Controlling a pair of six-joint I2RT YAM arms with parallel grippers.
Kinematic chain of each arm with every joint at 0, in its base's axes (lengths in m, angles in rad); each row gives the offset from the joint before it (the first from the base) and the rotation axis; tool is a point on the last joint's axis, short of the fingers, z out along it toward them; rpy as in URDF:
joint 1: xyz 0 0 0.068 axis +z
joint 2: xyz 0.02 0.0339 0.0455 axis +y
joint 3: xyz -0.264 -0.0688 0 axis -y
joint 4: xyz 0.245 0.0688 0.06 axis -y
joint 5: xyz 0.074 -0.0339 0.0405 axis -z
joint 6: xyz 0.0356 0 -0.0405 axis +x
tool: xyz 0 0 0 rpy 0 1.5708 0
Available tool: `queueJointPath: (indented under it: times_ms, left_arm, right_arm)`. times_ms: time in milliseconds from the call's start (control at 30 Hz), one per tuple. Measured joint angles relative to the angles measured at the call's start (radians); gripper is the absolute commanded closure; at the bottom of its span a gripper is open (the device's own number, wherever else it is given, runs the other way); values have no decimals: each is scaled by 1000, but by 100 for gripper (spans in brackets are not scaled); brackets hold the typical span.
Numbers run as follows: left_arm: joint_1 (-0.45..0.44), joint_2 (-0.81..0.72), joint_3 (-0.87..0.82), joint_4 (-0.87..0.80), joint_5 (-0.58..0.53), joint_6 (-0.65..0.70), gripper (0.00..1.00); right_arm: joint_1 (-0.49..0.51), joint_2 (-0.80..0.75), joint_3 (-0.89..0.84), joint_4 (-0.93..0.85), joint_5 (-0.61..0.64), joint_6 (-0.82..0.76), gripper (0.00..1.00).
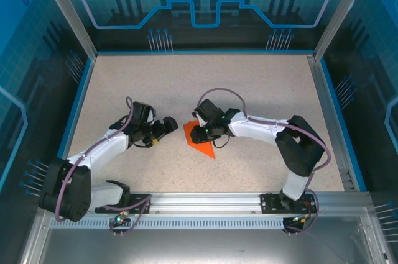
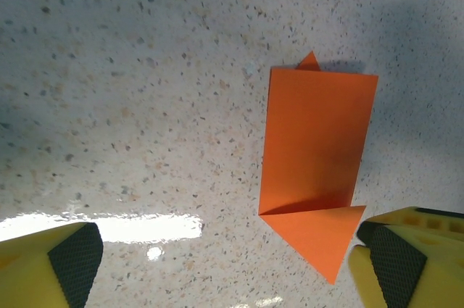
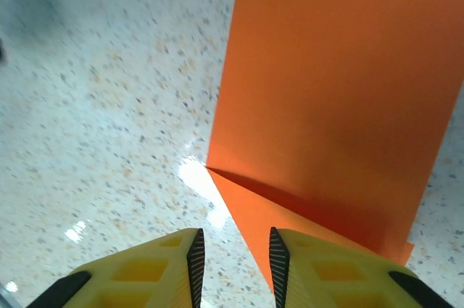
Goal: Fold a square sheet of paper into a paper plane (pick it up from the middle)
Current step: Move the paper to the center of the table.
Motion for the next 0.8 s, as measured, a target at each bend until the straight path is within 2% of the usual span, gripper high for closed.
queueJointPath:
  times_ms: [267, 600, 800]
  left_arm:
    - [-73, 17, -9, 45, 12, -53, 4]
    - [-157, 121, -9, 127, 67, -131, 21]
    - [-195, 171, -9, 165, 87, -173, 26]
  right_arm:
    - [-47, -11, -109, 89, -2, 94, 74]
    - [-95, 17, -173, 166, -33, 144, 74]
    - [-126, 22, -209, 230, -86, 172, 75]
